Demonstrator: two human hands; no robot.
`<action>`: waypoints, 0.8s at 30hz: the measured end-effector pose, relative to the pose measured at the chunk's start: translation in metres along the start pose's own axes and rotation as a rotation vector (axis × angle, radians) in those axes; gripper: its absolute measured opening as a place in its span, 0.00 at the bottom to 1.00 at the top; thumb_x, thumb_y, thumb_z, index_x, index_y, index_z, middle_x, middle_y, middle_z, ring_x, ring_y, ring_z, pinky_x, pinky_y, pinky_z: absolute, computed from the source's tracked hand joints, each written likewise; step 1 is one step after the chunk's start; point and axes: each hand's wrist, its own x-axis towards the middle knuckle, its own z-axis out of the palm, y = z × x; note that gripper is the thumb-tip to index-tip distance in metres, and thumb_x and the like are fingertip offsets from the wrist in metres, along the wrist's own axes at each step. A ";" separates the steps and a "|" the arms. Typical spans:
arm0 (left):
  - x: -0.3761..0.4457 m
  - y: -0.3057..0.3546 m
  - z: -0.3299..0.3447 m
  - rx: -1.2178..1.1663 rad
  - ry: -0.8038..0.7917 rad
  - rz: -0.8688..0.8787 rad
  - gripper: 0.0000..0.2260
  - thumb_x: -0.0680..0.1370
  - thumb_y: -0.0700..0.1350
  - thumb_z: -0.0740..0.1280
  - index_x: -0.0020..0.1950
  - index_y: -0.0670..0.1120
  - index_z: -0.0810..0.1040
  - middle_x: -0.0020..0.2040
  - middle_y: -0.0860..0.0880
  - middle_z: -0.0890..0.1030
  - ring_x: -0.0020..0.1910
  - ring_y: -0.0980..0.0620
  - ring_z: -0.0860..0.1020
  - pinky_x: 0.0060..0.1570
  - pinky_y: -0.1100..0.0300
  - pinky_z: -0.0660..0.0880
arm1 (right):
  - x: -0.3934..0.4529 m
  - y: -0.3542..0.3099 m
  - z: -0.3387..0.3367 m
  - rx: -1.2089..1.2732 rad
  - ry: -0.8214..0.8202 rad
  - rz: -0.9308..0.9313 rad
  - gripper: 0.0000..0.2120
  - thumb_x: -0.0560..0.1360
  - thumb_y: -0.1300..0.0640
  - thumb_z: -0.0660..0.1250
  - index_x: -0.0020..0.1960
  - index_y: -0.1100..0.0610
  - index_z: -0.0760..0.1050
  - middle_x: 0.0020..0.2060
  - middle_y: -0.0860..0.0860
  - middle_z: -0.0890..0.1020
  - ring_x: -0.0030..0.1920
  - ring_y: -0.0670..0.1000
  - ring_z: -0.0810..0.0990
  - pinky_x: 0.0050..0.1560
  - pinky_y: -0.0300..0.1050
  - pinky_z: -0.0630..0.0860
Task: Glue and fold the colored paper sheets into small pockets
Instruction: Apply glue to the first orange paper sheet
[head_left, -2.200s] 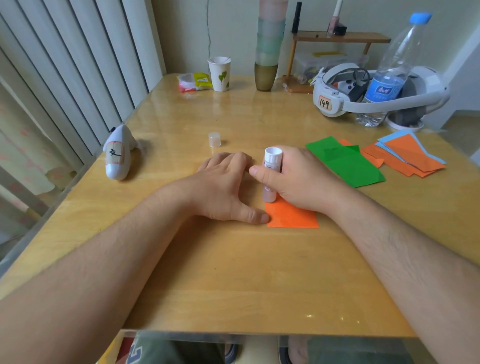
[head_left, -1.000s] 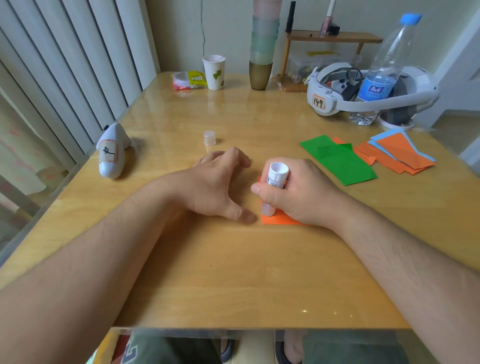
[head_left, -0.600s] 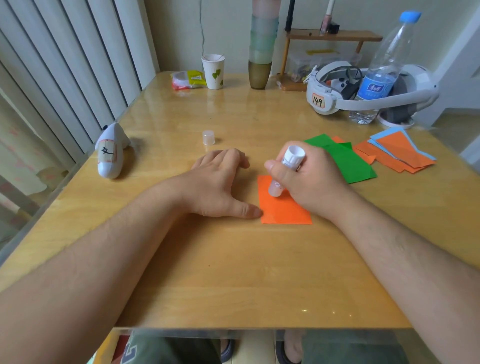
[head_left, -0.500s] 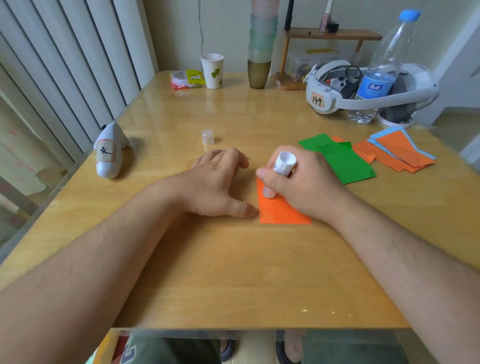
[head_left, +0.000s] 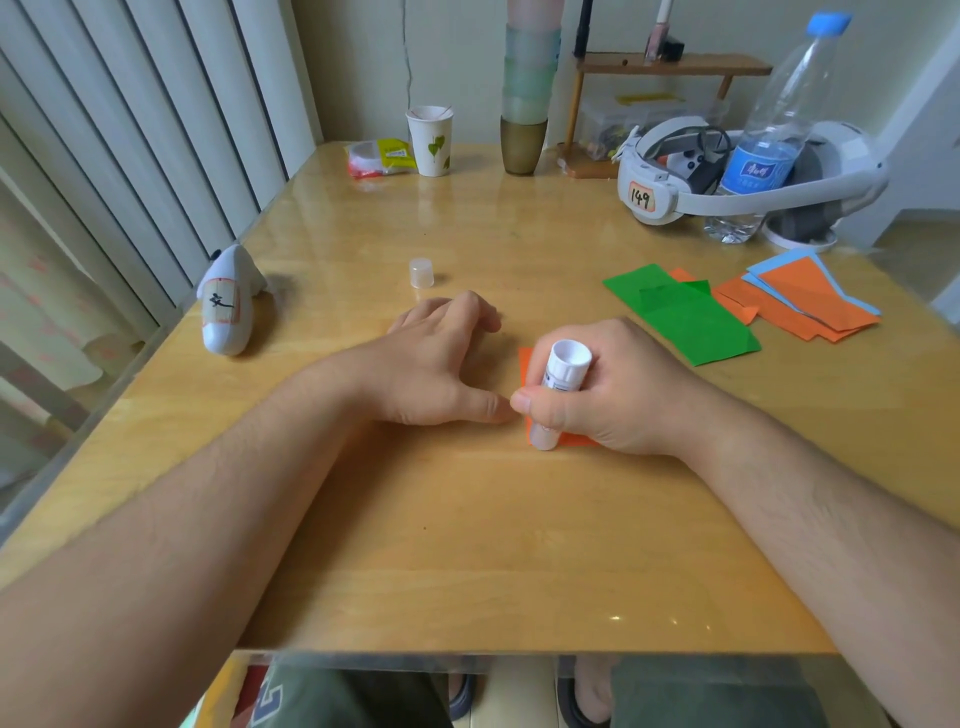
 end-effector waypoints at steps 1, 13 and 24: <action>0.000 0.000 0.001 0.003 0.002 -0.007 0.38 0.62 0.74 0.65 0.65 0.58 0.61 0.73 0.57 0.66 0.76 0.55 0.57 0.76 0.51 0.59 | 0.000 0.000 0.001 0.013 -0.004 -0.005 0.10 0.74 0.54 0.76 0.38 0.56 0.79 0.32 0.48 0.86 0.37 0.50 0.82 0.39 0.43 0.76; 0.001 0.007 0.007 0.099 0.029 -0.015 0.45 0.57 0.80 0.64 0.66 0.56 0.62 0.73 0.59 0.65 0.77 0.54 0.55 0.75 0.54 0.56 | 0.008 0.016 0.000 0.028 0.198 0.012 0.15 0.69 0.48 0.72 0.34 0.57 0.73 0.27 0.53 0.79 0.32 0.51 0.74 0.36 0.48 0.70; 0.000 0.001 -0.001 -0.061 -0.030 -0.044 0.27 0.66 0.64 0.64 0.62 0.61 0.61 0.74 0.60 0.65 0.77 0.54 0.55 0.76 0.49 0.57 | 0.005 0.004 0.010 0.058 0.054 -0.033 0.11 0.72 0.50 0.74 0.37 0.56 0.77 0.30 0.50 0.84 0.35 0.53 0.79 0.38 0.50 0.76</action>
